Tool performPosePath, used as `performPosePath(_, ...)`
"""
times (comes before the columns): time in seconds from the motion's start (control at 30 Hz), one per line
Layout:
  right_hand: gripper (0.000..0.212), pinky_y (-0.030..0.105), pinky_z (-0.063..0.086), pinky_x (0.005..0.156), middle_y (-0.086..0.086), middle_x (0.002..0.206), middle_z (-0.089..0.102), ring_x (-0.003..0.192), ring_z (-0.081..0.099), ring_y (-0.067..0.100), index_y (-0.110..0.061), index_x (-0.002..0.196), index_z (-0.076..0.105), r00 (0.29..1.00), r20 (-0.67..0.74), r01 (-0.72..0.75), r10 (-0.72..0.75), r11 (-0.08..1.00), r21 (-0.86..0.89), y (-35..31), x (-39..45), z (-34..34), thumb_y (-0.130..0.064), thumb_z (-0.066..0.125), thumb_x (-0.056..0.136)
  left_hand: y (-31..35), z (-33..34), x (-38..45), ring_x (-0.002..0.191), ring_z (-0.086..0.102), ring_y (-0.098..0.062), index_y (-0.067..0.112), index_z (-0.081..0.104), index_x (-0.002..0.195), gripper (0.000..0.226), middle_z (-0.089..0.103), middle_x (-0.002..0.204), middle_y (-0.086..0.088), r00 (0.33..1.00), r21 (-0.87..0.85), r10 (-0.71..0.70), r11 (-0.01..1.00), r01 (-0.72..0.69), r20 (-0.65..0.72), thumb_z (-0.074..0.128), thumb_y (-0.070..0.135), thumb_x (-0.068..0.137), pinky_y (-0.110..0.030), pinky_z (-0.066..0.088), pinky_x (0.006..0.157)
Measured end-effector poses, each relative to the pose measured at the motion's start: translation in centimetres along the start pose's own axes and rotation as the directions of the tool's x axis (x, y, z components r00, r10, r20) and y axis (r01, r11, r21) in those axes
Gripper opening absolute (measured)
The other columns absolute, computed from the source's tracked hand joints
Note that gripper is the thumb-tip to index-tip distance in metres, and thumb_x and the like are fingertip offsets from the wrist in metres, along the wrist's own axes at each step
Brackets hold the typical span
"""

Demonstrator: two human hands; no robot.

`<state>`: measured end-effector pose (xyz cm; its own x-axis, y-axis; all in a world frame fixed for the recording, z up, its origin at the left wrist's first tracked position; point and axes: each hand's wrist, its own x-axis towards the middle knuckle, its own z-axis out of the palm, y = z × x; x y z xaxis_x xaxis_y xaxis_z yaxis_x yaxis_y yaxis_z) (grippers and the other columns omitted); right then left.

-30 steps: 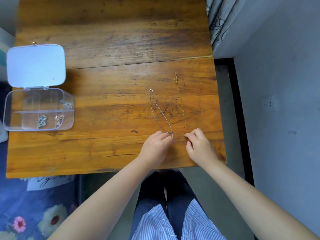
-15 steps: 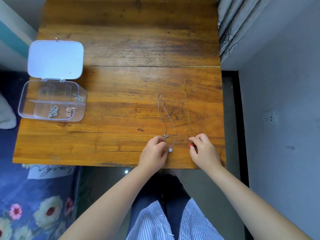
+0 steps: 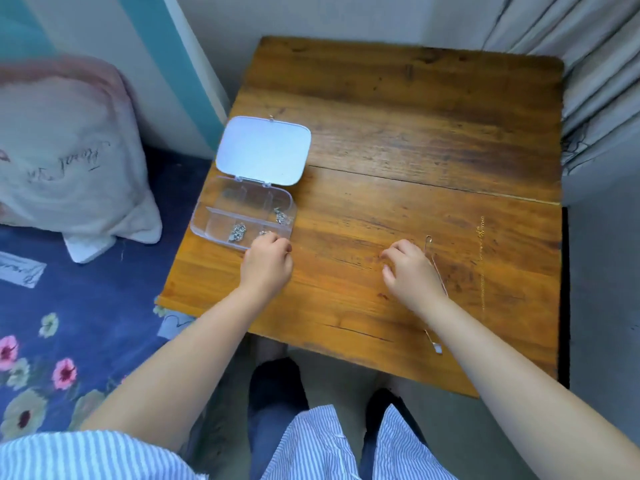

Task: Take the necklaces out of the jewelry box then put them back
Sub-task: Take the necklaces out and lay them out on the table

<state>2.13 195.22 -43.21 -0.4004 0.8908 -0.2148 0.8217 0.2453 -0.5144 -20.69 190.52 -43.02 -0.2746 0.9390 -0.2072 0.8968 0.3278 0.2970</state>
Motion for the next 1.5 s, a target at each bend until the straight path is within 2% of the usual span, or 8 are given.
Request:
performPosePath(0.27,0.016,0.04,0.047,0.076,0.02,0.091,0.064,0.091,0.058,0.033,-0.001,0.09,0.064,0.997,0.079,0.021,-0.023,1.0,0.02,-13.8,7.1,4.2,-0.01,0.053,0.083,-11.4,-5.1,7.3,0.093,0.058,-0.033,0.004,0.066,0.093,0.022,0.064,0.102,-0.016,0.964,0.121,0.037,0.99,-0.071,0.264,0.046,0.011,0.089,-0.037,0.047,0.066)
performPosePath(0.5,0.016,0.033,0.043,0.061,0.018,0.095,0.067,0.09,0.062,0.036,-0.01,0.071,0.057,0.929,0.266,-0.179,0.257,0.942,-0.285,-19.5,10.8,8.6,-0.008,0.047,0.083,-11.2,-3.6,10.5,0.092,0.064,-0.03,0.007,0.066,0.09,0.014,0.068,0.101,-0.01,0.838,0.26,0.069,0.934,-0.245,0.541,0.052,0.008,0.087,-0.03,0.042,0.061)
performPosePath(0.63,0.019,0.037,0.051,0.073,0.017,0.101,0.067,0.096,0.063,0.034,-0.002,0.089,0.063,0.878,0.345,-0.202,0.331,0.911,-0.359,-20.5,12.7,10.4,0.004,0.047,0.08,-10.6,-2.5,11.1,0.1,0.062,-0.031,0.004,0.064,0.1,0.028,0.066,0.109,-0.012,0.818,0.289,0.067,0.916,-0.277,0.571,0.049,-0.008,0.08,-0.031,0.042,0.066)
performPosePath(0.77,0.036,0.032,0.042,0.064,0.009,0.069,0.049,0.075,0.05,0.028,-0.014,0.049,0.036,0.848,0.384,-0.243,0.364,0.912,-0.329,-19.7,13.6,10.9,0.001,0.052,0.077,-10.8,-2.2,11.4,0.1,0.061,-0.031,0.005,0.063,0.101,0.03,0.065,0.11,-0.013,0.818,0.29,0.077,0.913,-0.288,0.57,0.048,-0.011,0.08,-0.031,0.041,0.065)
performPosePath(0.87,0.045,0.031,0.04,0.062,0.012,0.078,0.059,0.082,0.059,0.032,-0.018,0.046,0.029,0.85,0.4,-0.227,0.342,0.924,-0.309,-19.2,13.5,10.9,-0.003,0.054,0.08,-11.1,-2.3,11.4,0.098,0.062,-0.031,0.004,0.063,0.101,0.03,0.066,0.109,-0.013,0.808,0.311,0.106,0.888,-0.34,0.579,0.048,-0.012,0.08,-0.032,0.041,0.065)
performPosePath(1.0,0.018,0.035,0.047,0.067,0.019,0.098,0.064,0.094,0.062,0.034,-0.001,0.081,0.062,0.87,0.37,-0.206,0.326,0.922,-0.329,-19.2,13.4,11.1,0.005,0.046,0.08,-11.5,-2.6,11.7,0.093,0.063,-0.031,0.005,0.064,0.097,0.026,0.067,0.104,-0.012,0.784,0.32,0.15,0.854,-0.409,0.602,0.049,-0.008,0.081,-0.032,0.042,0.063)
performPosePath(1.27,0.017,0.03,0.041,0.064,0.015,0.1,0.064,0.093,0.061,0.033,-0.004,0.091,0.063,0.919,0.277,-0.189,0.28,0.931,-0.312,-19.0,12.8,11.3,-0.005,0.048,0.083,-14.0,-3.8,12.0,0.081,0.059,-0.028,0.01,0.066,0.082,0.018,0.062,0.085,-0.008,0.794,0.015,0.278,0.941,-0.339,0.54,0.051,0.02,0.085,-0.033,0.048,0.062)
performPosePath(1.5,0.027,0.031,0.039,0.06,0.017,0.083,0.055,0.089,0.062,0.034,-0.008,0.057,0.045,0.888,0.297,-0.252,0.352,0.911,-0.325,-19.0,11.8,10.1,0.004,0.046,0.082,-15.5,-4.7,10.8,0.077,0.057,-0.024,0.007,0.06,0.087,0.014,0.067,0.089,-0.011,0.828,-0.093,0.324,0.943,-0.318,0.457,0.049,0.015,0.09,-0.034,0.045,0.061)
